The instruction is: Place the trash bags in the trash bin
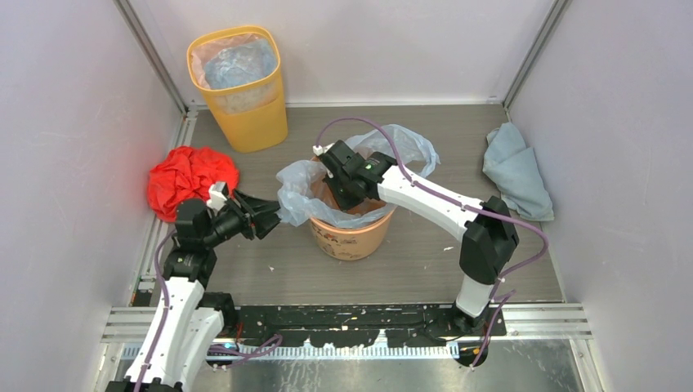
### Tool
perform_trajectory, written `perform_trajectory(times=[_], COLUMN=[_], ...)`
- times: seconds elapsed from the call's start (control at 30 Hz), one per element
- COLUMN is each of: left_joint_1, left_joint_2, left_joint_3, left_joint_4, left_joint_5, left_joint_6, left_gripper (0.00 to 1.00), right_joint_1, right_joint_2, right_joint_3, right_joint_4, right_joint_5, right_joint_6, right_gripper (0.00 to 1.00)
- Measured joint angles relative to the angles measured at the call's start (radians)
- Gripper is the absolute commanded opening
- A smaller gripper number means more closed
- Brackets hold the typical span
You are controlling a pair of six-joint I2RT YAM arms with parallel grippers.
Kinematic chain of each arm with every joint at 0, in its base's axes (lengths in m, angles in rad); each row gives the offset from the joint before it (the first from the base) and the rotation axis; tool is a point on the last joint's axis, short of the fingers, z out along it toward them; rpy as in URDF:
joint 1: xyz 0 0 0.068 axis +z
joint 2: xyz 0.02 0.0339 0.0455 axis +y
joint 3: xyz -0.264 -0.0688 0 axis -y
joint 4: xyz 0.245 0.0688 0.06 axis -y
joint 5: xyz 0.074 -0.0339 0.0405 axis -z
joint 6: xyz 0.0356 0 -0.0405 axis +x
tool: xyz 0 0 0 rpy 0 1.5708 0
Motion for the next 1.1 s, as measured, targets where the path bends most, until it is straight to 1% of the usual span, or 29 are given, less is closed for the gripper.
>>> perform_trajectory(times=[0.17,0.23,0.47,0.57,0.7,0.73,0.93,1.1], left_joint_1=[-0.047,-0.061,-0.077,-0.077,-0.077,-0.077,-0.066,0.027], left_joint_2=[-0.002,-0.004,0.010,0.043,0.131,0.153,0.287,0.371], left_joint_3=[-0.004,-0.009,-0.055,-0.072,-0.083,-0.083,-0.083,-0.081], left_joint_4=[0.014,0.013,0.035,0.072,0.151,0.171,0.289,0.343], left_joint_5=[-0.008,-0.012,-0.039,-0.047,-0.064,-0.066,-0.071,-0.043], left_joint_6=[-0.008,-0.010,-0.014,-0.019,-0.023,-0.024,-0.017,0.006], left_gripper=[0.44,0.42,0.16,0.09,0.01,0.00,0.00,0.00], right_joint_1=[0.000,0.000,0.000,0.000,0.000,0.000,0.000,-0.006], right_joint_2=[0.010,0.011,0.011,0.011,0.011,0.011,0.011,0.011], right_joint_3=[0.003,0.004,0.005,0.005,0.005,0.005,0.005,0.005], right_joint_4=[-0.002,-0.002,-0.001,-0.001,-0.001,-0.001,-0.001,0.000], right_joint_5=[-0.001,-0.002,-0.004,-0.004,-0.004,-0.004,-0.004,-0.003], right_joint_6=[0.000,0.000,0.000,0.000,0.000,0.000,0.000,0.000], right_gripper=[0.01,0.01,0.01,0.01,0.01,0.01,0.01,0.01])
